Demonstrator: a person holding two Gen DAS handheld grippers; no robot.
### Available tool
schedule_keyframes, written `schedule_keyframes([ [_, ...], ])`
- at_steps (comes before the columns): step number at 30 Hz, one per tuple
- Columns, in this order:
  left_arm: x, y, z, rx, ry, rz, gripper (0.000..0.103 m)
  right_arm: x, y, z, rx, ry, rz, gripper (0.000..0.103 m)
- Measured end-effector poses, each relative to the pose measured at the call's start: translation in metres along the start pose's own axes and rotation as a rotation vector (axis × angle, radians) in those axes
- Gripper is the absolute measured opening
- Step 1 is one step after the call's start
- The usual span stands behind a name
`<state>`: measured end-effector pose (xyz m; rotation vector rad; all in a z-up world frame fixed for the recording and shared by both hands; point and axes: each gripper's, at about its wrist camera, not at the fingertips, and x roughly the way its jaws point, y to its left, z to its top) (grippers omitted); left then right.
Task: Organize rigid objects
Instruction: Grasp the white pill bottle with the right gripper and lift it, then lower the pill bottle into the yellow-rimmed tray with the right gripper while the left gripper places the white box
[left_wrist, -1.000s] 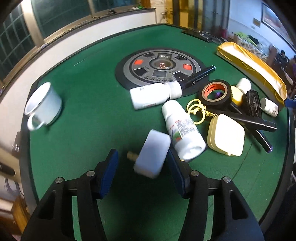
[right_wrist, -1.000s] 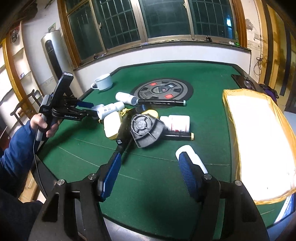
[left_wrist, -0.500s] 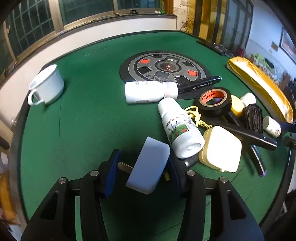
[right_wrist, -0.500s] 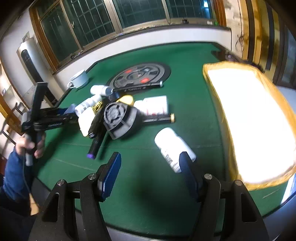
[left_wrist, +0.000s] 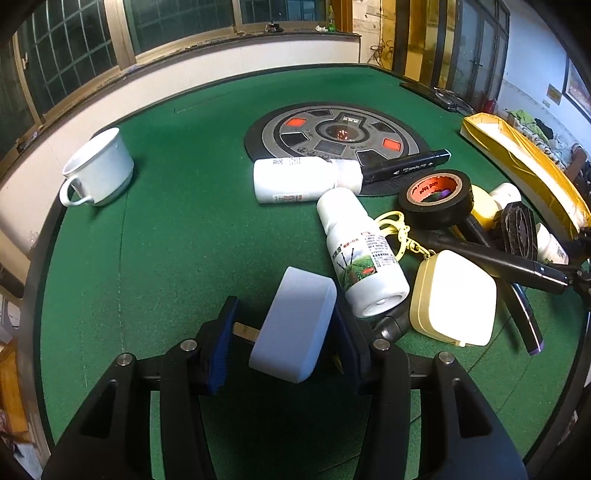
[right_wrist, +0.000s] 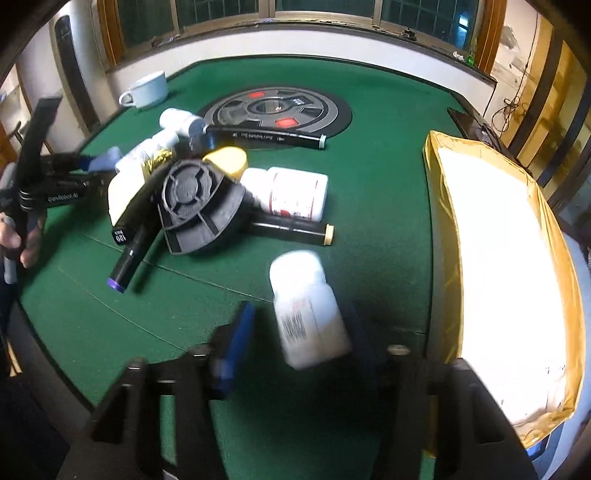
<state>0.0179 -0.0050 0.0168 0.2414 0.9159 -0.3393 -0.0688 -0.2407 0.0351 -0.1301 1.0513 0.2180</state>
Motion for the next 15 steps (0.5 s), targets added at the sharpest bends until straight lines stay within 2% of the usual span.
schedule_keyframes([
  [4, -0.006, -0.007, -0.005, -0.012, -0.015, 0.054, 0.047, 0.000, 0.005, -0.004, 0.027, -0.033, -0.005, 0.030],
  [8, -0.021, -0.008, -0.014, -0.065, -0.043, 0.068, 0.047, -0.008, 0.007, -0.008, 0.095, -0.083, 0.041, 0.030],
  [12, -0.048, -0.013, -0.026, -0.124, -0.117, 0.074, 0.047, -0.021, 0.011, -0.012, 0.148, -0.159, 0.089, 0.030],
  [15, -0.066, -0.024, -0.027, -0.128, -0.168, 0.064, 0.047, -0.030, 0.013, -0.015, 0.163, -0.210, 0.118, 0.030],
])
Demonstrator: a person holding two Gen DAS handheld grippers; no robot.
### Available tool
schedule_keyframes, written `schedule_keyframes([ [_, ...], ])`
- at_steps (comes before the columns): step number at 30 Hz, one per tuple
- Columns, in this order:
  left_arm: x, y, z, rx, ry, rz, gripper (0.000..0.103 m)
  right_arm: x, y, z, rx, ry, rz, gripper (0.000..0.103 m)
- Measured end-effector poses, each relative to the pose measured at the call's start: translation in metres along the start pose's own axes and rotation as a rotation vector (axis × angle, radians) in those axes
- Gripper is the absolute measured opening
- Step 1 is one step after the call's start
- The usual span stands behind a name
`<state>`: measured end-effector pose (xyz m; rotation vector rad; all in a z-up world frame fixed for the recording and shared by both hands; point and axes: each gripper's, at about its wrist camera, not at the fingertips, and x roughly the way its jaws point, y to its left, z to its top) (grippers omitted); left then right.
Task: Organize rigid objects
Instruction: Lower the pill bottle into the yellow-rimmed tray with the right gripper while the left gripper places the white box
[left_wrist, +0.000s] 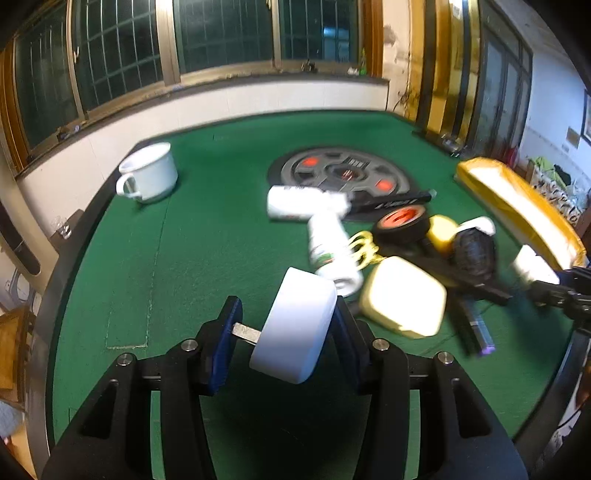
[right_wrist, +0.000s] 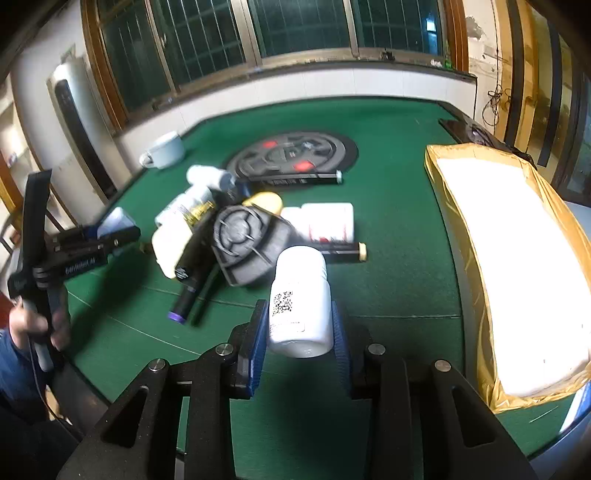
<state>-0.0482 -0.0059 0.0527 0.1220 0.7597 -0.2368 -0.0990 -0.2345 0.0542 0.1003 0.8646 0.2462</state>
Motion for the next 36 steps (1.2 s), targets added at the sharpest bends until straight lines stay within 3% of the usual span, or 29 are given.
schedule_keyframes([
  [8, -0.022, -0.057, 0.024, 0.091, -0.060, -0.081, 0.047, -0.019, 0.000, 0.002, 0.015, -0.067, 0.019, 0.030],
  [14, -0.023, -0.119, 0.045, 0.152, -0.091, -0.157, 0.047, -0.043, -0.027, 0.002, 0.060, -0.132, 0.013, 0.030],
  [21, -0.007, -0.189, 0.082, 0.193, -0.087, -0.228, 0.047, -0.078, -0.078, 0.014, 0.111, -0.212, -0.057, 0.030],
  [30, 0.042, -0.280, 0.122, 0.213, -0.041, -0.248, 0.047, -0.087, -0.160, 0.055, 0.180, -0.178, -0.081, 0.030],
  [36, 0.081, -0.326, 0.148, 0.203, 0.008, -0.225, 0.047, -0.061, -0.215, 0.095, 0.232, -0.098, -0.117, 0.030],
])
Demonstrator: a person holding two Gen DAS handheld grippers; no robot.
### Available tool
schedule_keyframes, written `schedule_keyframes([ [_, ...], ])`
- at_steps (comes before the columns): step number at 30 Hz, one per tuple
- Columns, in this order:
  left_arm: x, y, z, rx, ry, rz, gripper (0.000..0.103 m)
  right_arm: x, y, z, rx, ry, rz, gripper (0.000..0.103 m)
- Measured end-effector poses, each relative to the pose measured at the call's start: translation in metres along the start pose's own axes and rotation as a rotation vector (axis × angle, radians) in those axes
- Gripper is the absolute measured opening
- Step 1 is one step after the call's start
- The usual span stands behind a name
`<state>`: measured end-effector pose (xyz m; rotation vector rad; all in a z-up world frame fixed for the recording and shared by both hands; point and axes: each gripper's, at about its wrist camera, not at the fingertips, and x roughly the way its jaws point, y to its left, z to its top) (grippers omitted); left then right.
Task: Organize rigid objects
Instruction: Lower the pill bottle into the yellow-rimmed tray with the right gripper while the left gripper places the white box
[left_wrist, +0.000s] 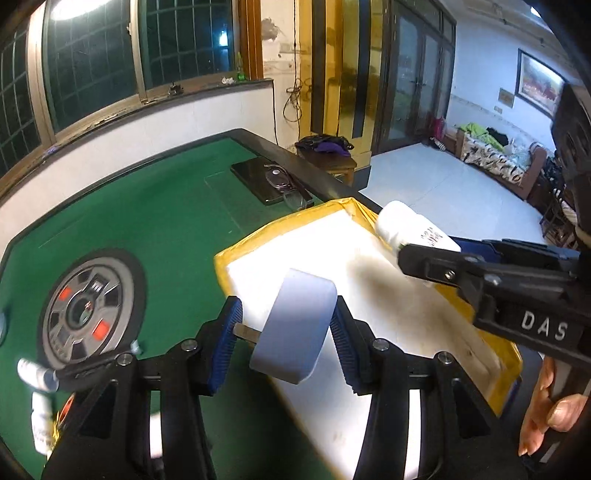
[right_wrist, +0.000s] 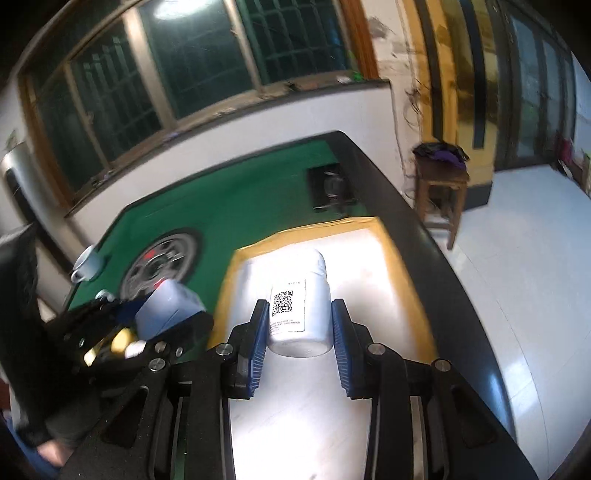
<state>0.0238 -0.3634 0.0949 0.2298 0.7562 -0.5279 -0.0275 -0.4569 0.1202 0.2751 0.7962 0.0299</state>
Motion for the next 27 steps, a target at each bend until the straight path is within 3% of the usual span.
schedule_keyframes([
  [8, 0.049, -0.019, 0.030, -0.018, 0.103, -0.009, 0.047, 0.040, -0.033, 0.032, 0.050, 0.123, -0.003, 0.030],
  [19, 0.076, -0.030, 0.023, -0.019, 0.195, -0.013, 0.047, 0.093, -0.050, 0.043, 0.053, 0.259, -0.036, 0.029],
  [27, 0.083, -0.022, 0.018, -0.056, 0.265, -0.088, 0.047, 0.104, -0.051, 0.043, 0.033, 0.273, -0.089, 0.031],
])
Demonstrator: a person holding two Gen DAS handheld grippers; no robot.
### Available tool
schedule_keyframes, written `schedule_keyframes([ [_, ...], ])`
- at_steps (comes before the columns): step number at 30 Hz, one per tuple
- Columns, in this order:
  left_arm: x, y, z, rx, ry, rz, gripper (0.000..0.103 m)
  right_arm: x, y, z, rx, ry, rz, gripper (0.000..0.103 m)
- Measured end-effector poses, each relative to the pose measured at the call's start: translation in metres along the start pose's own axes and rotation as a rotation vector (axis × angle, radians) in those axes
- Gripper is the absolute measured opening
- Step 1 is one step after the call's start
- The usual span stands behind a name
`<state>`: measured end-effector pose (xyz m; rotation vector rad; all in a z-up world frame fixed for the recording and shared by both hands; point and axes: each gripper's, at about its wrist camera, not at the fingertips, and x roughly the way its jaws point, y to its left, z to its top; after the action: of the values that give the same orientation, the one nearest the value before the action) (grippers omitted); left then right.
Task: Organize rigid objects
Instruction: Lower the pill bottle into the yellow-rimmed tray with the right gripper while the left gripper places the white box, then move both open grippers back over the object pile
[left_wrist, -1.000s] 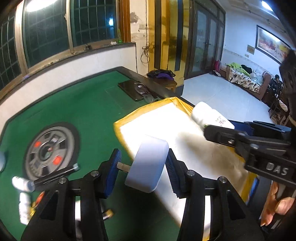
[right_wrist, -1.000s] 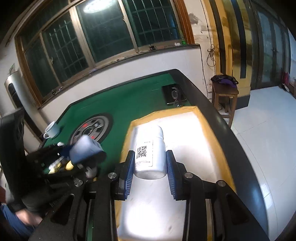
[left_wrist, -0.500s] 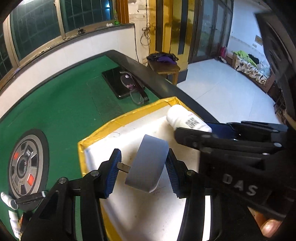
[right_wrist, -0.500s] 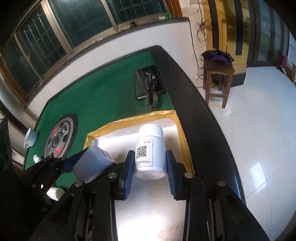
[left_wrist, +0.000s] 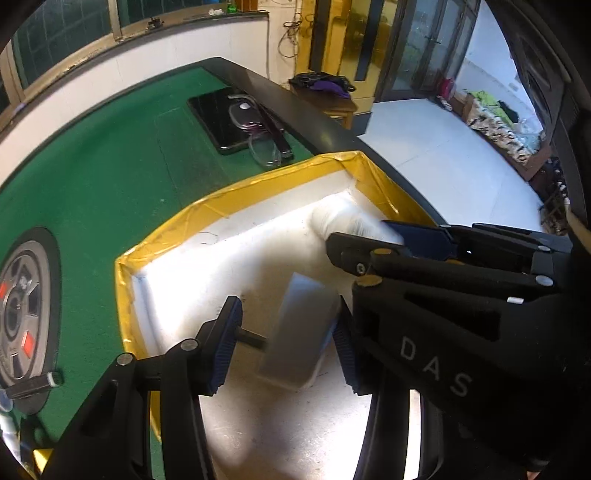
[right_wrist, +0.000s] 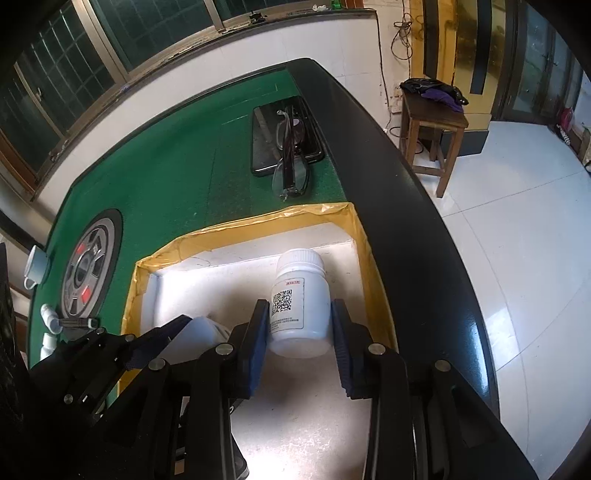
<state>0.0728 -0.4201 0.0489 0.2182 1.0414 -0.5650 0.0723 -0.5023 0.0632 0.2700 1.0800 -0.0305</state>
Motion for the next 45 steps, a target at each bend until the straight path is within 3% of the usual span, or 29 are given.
schedule_keyframes([
  [1, 0.001, 0.001, 0.000, -0.007, 0.006, -0.016, 0.047, 0.000, 0.001, 0.001, 0.001, -0.002, -0.004, 0.032],
  [3, 0.001, 0.003, 0.000, -0.018, 0.020, -0.033, 0.047, -0.001, 0.002, 0.001, 0.003, -0.006, -0.003, 0.047],
  [5, 0.000, 0.004, 0.001, -0.023, 0.025, -0.024, 0.047, -0.001, 0.003, 0.002, 0.005, -0.005, 0.014, 0.053],
  [9, -0.013, 0.000, -0.001, 0.003, -0.010, -0.034, 0.047, -0.005, 0.007, 0.000, -0.004, -0.010, 0.005, 0.055],
  [14, -0.051, 0.001, -0.010, -0.003, -0.128, -0.070, 0.047, -0.028, 0.007, -0.009, 0.023, -0.063, 0.030, 0.055],
  [17, -0.081, 0.002, -0.026, 0.014, -0.202, -0.063, 0.047, -0.055, 0.019, -0.024, -0.002, -0.150, 0.021, 0.055],
  [23, -0.159, 0.018, -0.082, 0.052, -0.426, 0.005, 0.047, -0.119, 0.066, -0.075, -0.056, -0.378, -0.004, 0.059],
  [28, -0.202, 0.034, -0.138, 0.130, -0.554, 0.131, 0.049, -0.156, 0.122, -0.133, -0.125, -0.548, 0.076, 0.064],
  [31, -0.208, 0.050, -0.173, 0.179, -0.527, 0.174, 0.054, -0.162, 0.154, -0.164, -0.167, -0.611, 0.101, 0.065],
  [33, -0.207, 0.071, -0.202, 0.178, -0.471, 0.145, 0.054, -0.160, 0.175, -0.182, -0.201, -0.612, 0.146, 0.072],
  [35, -0.205, 0.097, -0.224, 0.126, -0.418, 0.145, 0.054, -0.152, 0.195, -0.199, -0.254, -0.575, 0.230, 0.073],
  [38, -0.196, 0.141, -0.243, 0.029, -0.339, 0.164, 0.054, -0.130, 0.223, -0.217, -0.306, -0.520, 0.245, 0.074],
  [42, -0.199, 0.185, -0.269, -0.045, -0.330, 0.267, 0.054, -0.094, 0.255, -0.229, -0.339, -0.402, 0.325, 0.074],
  [45, -0.191, 0.205, -0.273, -0.056, -0.313, 0.282, 0.054, -0.072, 0.276, -0.239, -0.377, -0.343, 0.357, 0.074],
])
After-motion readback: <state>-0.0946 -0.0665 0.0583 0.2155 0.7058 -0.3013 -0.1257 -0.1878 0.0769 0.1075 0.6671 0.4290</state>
